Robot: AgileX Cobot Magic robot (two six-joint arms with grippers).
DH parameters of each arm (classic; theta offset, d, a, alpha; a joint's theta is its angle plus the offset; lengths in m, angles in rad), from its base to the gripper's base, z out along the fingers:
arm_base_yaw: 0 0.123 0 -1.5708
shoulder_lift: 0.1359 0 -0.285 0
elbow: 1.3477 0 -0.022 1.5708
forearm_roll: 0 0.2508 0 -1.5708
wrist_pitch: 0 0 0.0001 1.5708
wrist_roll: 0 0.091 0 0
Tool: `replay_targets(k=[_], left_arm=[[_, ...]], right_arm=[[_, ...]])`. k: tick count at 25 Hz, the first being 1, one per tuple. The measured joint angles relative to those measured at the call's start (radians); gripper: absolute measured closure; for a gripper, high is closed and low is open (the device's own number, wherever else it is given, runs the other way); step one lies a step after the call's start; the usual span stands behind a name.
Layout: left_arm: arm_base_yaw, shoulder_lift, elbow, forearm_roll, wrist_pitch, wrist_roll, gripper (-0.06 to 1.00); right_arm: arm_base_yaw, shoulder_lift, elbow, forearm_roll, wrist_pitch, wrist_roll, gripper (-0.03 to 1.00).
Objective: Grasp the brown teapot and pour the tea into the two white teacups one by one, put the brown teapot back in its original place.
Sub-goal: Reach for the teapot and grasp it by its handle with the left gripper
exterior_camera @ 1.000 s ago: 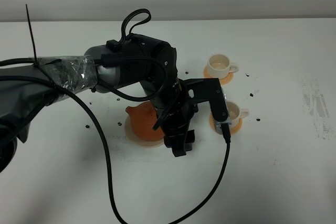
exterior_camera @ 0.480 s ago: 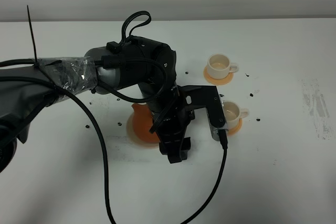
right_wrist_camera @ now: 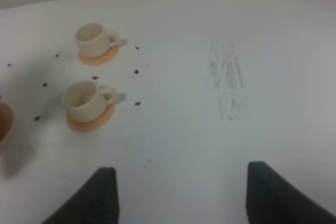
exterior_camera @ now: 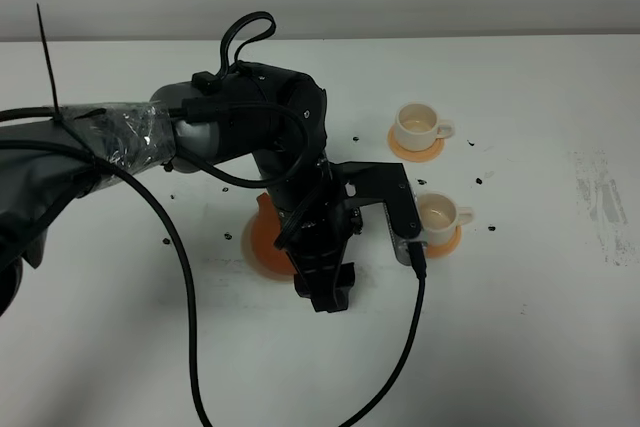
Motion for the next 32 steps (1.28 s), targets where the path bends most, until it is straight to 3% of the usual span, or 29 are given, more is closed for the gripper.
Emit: replay_targets(k=[32], left_arm=[[0.019, 0.012, 0.0, -0.001, 0.071, 0.006, 0.3]], right_arm=[[0.0, 0.0, 0.0, 0.0, 0.0, 0.0, 0.43]])
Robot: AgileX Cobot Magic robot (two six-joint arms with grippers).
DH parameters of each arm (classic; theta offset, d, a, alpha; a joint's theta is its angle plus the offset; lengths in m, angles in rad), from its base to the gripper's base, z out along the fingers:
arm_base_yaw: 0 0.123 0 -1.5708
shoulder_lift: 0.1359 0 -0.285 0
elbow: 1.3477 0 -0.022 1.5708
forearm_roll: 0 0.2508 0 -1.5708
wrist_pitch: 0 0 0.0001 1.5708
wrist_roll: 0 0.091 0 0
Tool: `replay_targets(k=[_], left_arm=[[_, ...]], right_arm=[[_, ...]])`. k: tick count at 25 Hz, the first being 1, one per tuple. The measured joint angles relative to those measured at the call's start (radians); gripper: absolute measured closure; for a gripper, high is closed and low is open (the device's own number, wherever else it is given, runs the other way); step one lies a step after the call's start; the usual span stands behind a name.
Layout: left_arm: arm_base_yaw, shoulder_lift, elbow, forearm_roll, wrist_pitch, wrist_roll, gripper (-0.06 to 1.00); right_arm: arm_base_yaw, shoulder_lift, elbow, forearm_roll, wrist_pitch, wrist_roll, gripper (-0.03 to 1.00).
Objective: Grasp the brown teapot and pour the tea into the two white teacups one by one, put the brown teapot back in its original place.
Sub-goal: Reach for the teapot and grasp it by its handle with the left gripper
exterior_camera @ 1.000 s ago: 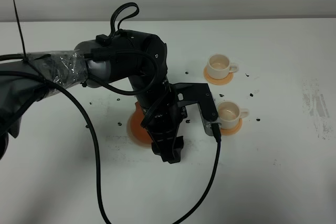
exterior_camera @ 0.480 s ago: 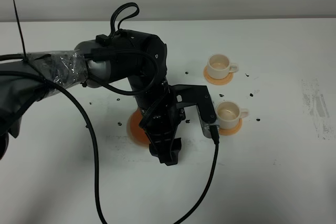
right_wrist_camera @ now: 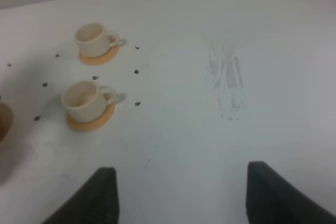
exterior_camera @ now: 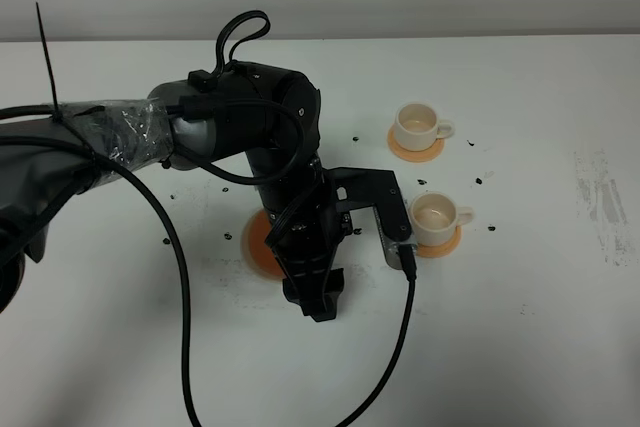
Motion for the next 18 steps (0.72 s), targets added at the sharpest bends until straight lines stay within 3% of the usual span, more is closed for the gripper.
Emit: replay_targets(k=[18], left_arm=[[0.0, 0.001, 0.0, 0.02, 0.03, 0.017, 0.3]], right_arm=[[0.0, 0.0, 0.0, 0.0, 0.0, 0.0, 0.43]])
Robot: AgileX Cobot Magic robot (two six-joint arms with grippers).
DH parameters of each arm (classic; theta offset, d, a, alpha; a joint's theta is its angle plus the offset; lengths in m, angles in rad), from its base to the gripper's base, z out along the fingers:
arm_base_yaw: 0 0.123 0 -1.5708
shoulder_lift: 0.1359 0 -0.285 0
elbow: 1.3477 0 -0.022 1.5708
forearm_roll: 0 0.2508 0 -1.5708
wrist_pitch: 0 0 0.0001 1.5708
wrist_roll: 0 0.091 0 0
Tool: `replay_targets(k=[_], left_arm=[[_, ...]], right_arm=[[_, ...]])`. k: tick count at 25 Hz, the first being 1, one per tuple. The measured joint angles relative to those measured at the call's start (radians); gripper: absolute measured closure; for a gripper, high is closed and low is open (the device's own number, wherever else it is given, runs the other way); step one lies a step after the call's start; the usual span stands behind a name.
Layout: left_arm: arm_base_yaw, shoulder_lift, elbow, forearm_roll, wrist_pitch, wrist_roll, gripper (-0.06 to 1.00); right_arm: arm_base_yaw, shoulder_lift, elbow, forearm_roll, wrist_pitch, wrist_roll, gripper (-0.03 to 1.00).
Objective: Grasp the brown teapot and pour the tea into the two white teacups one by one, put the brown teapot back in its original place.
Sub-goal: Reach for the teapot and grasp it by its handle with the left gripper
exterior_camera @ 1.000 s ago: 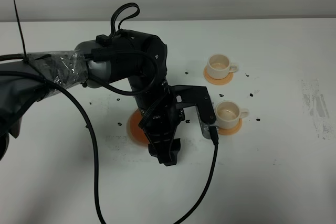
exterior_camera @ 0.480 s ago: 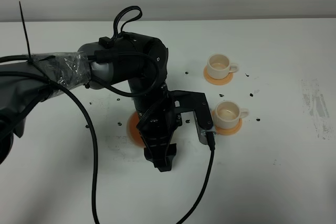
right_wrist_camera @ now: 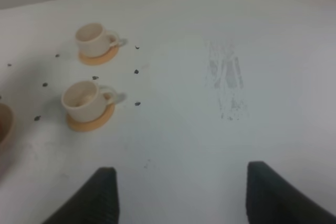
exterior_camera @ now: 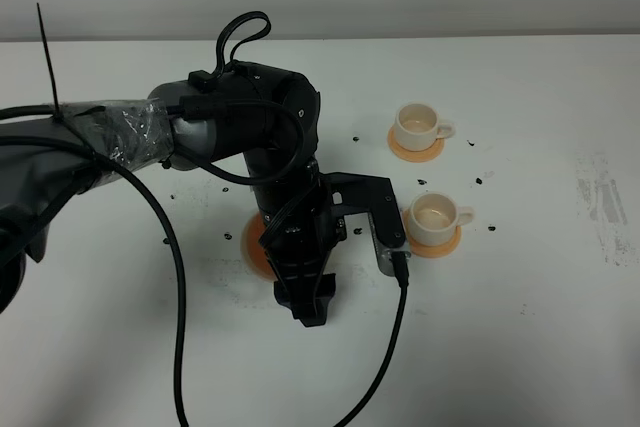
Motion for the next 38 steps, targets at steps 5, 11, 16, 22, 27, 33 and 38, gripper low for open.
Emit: replay_targets(k=[5, 11, 16, 22, 27, 33, 38], left_arm=[[0.0, 0.0, 0.0, -0.014, -0.007, 0.0, 0.3], [0.0, 0.0, 0.002, -0.022, -0.019, 0.0, 0.3], [0.0, 0.018, 0.003, -0.039, -0.026, 0.002, 0.3], [-0.01, 0.028, 0.006, -0.053, -0.059, 0.011, 0.3], [-0.018, 0.03, 0.006, -0.066, -0.113, 0.017, 0.31], [-0.028, 0.031, 0.006, -0.071, -0.154, 0.024, 0.31], [-0.038, 0.039, 0.006, -0.069, -0.157, 0.024, 0.31]], right_arm=[[0.0, 0.0, 0.0, 0.0, 0.0, 0.0, 0.43], [0.0, 0.0, 0.0, 0.0, 0.0, 0.0, 0.43], [0.0, 0.0, 0.0, 0.0, 0.0, 0.0, 0.43], [0.0, 0.0, 0.0, 0.0, 0.0, 0.0, 0.43], [0.0, 0.0, 0.0, 0.0, 0.0, 0.0, 0.43], [0.0, 0.0, 0.0, 0.0, 0.0, 0.0, 0.43], [0.0, 0.0, 0.0, 0.0, 0.0, 0.0, 0.43]])
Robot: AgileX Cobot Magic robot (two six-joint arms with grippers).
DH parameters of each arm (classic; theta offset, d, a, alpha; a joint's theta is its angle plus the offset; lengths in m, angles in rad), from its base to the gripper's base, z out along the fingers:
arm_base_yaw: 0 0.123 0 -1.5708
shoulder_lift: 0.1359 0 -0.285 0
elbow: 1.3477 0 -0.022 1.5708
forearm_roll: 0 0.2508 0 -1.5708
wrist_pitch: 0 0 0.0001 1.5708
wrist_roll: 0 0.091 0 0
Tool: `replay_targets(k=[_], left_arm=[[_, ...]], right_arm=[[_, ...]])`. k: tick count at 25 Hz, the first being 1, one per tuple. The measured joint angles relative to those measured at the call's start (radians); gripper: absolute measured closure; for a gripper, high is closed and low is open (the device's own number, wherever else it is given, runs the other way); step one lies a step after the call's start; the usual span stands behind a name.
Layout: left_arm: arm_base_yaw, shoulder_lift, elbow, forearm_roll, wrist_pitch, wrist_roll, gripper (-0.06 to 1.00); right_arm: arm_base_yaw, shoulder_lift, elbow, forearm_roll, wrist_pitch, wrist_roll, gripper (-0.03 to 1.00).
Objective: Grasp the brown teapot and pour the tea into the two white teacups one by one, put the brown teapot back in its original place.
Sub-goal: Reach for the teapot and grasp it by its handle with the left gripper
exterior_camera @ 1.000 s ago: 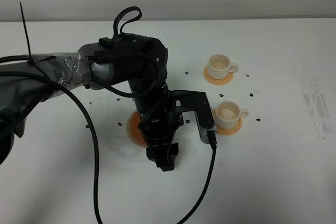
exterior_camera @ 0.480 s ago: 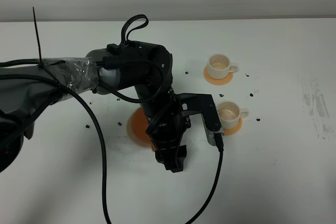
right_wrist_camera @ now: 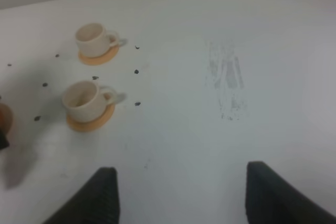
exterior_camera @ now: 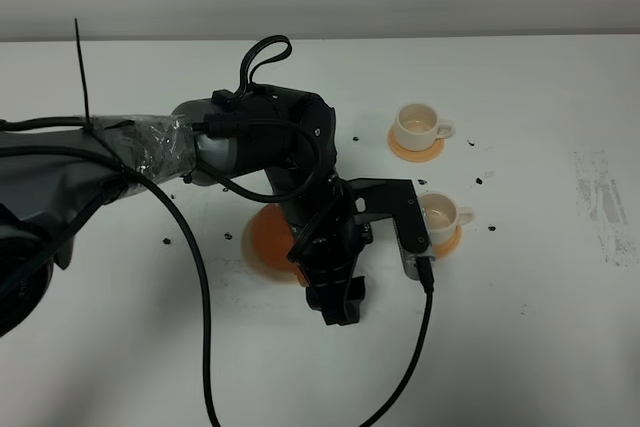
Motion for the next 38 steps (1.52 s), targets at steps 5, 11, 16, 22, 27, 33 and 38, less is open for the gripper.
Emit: replay_targets(k=[5, 11, 16, 22, 27, 33, 38], left_arm=[[-0.005, 0.003, 0.0, 0.004, 0.001, 0.007, 0.3], [-0.005, 0.003, 0.0, -0.005, -0.007, 0.018, 0.3], [-0.005, 0.003, 0.0, -0.02, -0.026, 0.027, 0.3], [-0.017, 0.003, 0.0, -0.033, -0.06, 0.028, 0.3], [-0.046, -0.038, 0.0, -0.024, -0.061, 0.018, 0.3], [-0.105, -0.135, 0.0, 0.039, -0.078, -0.053, 0.3], [-0.172, -0.176, 0.001, 0.143, -0.08, -0.208, 0.3]], right_arm=[[0.0, 0.0, 0.0, 0.0, 0.0, 0.0, 0.43], [0.0, 0.0, 0.0, 0.0, 0.0, 0.0, 0.43], [0.0, 0.0, 0.0, 0.0, 0.0, 0.0, 0.44], [0.0, 0.0, 0.0, 0.0, 0.0, 0.0, 0.45], [0.0, 0.0, 0.0, 0.0, 0.0, 0.0, 0.45], [0.0, 0.0, 0.0, 0.0, 0.0, 0.0, 0.45], [0.0, 0.0, 0.0, 0.0, 0.0, 0.0, 0.45]])
